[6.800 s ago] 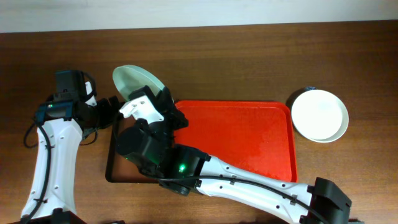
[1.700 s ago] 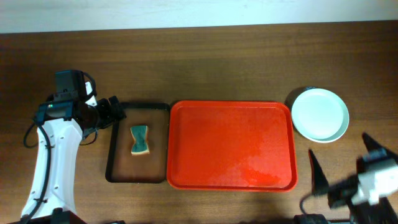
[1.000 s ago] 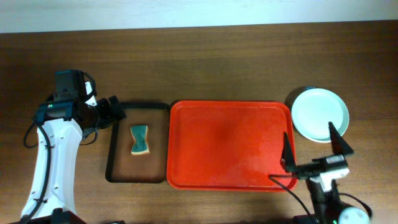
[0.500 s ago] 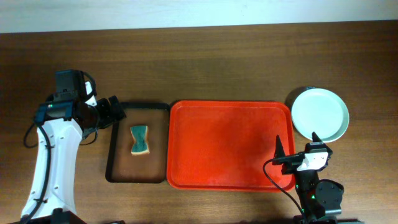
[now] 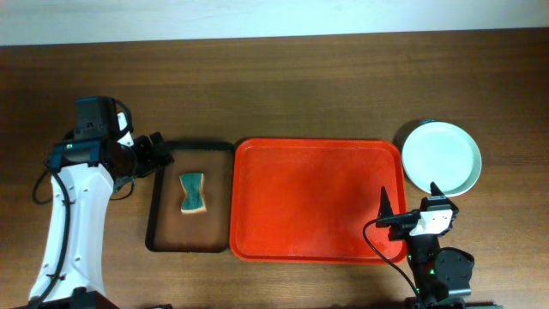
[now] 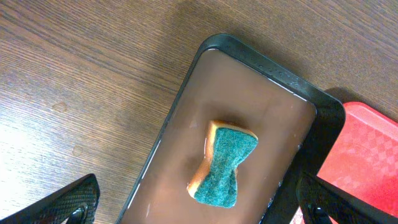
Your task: Clean dirty plates on tray and stack at the side
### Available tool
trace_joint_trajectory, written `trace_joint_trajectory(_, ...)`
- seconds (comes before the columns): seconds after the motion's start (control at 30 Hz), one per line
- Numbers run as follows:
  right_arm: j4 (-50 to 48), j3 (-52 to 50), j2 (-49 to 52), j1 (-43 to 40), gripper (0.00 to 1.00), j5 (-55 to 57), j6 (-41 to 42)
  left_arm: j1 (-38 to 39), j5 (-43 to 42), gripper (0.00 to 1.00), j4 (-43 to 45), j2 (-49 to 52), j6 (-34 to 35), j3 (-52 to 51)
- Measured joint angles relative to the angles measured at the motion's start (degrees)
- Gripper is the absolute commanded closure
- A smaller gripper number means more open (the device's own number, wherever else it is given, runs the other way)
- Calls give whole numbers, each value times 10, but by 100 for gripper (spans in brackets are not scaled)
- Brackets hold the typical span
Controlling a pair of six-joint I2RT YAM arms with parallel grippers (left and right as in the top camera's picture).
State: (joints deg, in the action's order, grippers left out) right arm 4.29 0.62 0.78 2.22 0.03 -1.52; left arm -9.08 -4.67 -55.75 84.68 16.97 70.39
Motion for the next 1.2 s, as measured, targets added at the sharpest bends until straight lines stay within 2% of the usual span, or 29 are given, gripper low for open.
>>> trace_joint_trajectory(0.43, 0, 0, 0, 0, 2, 0, 0, 1, 0, 1, 0, -8, 0, 0)
trace_joint_trajectory(0.53, 0, 0, 0, 0, 2, 0, 0, 11, 1, 1, 0, -113, 0, -2)
trace_joint_trajectory(0.63, 0, 0, -1, 0, 1, 0, 0, 23, 0, 1, -1, -304, 0, 1)
trace_joint_trajectory(0.77, 0, 0, -1, 0, 2, 0, 0, 23, 2, 1, 0, -466, 0, -2)
trace_joint_trajectory(0.9, 0, 0, -2, 0, 2, 0, 0, 32, 7, 1, 4, -626, 0, -74)
trace_joint_trajectory(0.97, 0, 0, -1, 0, 2, 0, 0, 52, 16, 1, 14, -706, 0, -148)
trace_joint_trajectory(1.03, 0, 0, -2, 0, 2, 0, 0, 70, 30, 1, 81, -746, 0, -198)
trace_joint_trajectory(1.13, 0, 0, -2, 0, 1, 0, 0, 92, 41, 1, 299, -810, 2, -299)
trace_joint_trajectory(1.2, 0, 0, -2, 0, 2, 0, -1, 95, 36, 1, 531, -834, 2, -377)
